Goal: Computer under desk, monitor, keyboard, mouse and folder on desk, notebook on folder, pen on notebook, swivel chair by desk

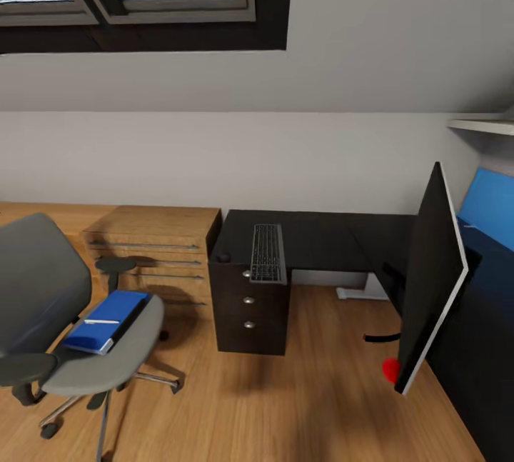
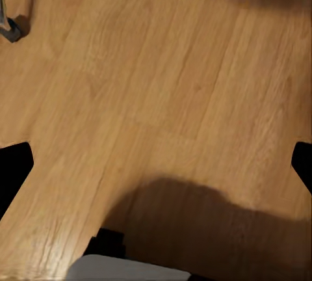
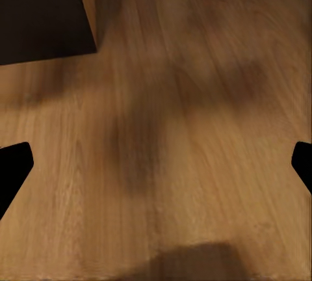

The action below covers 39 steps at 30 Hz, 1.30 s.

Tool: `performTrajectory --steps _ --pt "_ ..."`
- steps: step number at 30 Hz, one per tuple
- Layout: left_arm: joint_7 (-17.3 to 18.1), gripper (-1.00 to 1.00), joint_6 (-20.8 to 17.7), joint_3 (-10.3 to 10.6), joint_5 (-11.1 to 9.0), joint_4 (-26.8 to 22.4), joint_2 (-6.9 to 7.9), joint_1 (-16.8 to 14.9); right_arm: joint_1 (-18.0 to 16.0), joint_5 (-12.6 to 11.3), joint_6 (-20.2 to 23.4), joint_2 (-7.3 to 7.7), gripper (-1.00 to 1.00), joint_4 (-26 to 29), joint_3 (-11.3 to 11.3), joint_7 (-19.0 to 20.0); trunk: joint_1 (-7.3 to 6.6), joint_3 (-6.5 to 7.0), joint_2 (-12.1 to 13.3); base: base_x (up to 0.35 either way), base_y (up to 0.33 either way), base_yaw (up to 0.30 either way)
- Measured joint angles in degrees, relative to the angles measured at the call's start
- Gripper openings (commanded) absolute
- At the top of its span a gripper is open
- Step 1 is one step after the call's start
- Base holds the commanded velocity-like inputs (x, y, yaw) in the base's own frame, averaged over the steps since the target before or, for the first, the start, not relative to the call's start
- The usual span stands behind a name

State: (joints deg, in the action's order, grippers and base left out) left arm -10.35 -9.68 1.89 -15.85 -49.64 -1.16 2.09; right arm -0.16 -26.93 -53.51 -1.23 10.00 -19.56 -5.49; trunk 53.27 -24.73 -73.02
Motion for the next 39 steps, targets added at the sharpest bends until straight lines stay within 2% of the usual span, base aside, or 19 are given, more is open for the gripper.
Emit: performTrajectory --steps 13,25,30,33,34,35,38,39 --pt "0.05 1.0 0.01 0.14 0.0 0.33 -0.02 -0.02 0.0 -0.01 0.51 0.32 1.0 0.02 0.01 0.0 0.0 0.19 0.0 -0.337 -0.009 -0.21" --pt "-0.06 1.0 0.12 0.13 0.08 2.84 -0.06 -0.01 0.0 -0.01 2.56 0.28 1.0 0.14 0.06 0.0 -0.01 0.02 0.0 -0.278 -0.193 -0.077" --pt "-0.27 1.0 4.75 0.13 0.0 4.56 -0.07 -0.01 0.0 0.06 2.02 0.22 1.0 0.49 0.01 0.04 -0.03 0.02 0.0 -0.037 -0.286 -0.001" --pt "-0.3 1.0 6.2 0.1 -0.01 5.4 -0.05 -0.01 -0.02 0.26 1.38 0.39 1.0 8.16 0.01 -0.3 -0.04 0.03 0.0 -0.003 -0.062 0.0" --pt "-0.3 1.0 6.32 0.1 -0.02 5.49 -0.08 -0.01 -0.01 0.34 1.73 0.94 1.0 12.63 0.12 -0.56 -0.04 0.03 0.0 -0.001 -0.025 0.0" --pt "-0.3 1.0 6.35 0.1 -0.04 5.52 -0.08 -0.01 -0.01 0.08 2.52 1.4 1.0 14.78 0.13 -0.85 -0.04 0.02 0.0 -0.001 -0.016 0.0" --pt "-0.3 1.0 6.42 0.1 -0.05 5.58 -0.1 -0.01 -0.01 0.25 9.86 3.48 1.0 24.83 0.33 -2.94 -0.04 0.02 0.0 0.0 -0.008 0.0" --pt "-0.3 1.0 6.43 0.1 -0.04 5.6 -0.1 -0.01 0.0 0.32 15.18 4.68 1.0 30.04 0.35 -4.39 -0.04 0.03 0.0 0.0 -0.004 0.0"
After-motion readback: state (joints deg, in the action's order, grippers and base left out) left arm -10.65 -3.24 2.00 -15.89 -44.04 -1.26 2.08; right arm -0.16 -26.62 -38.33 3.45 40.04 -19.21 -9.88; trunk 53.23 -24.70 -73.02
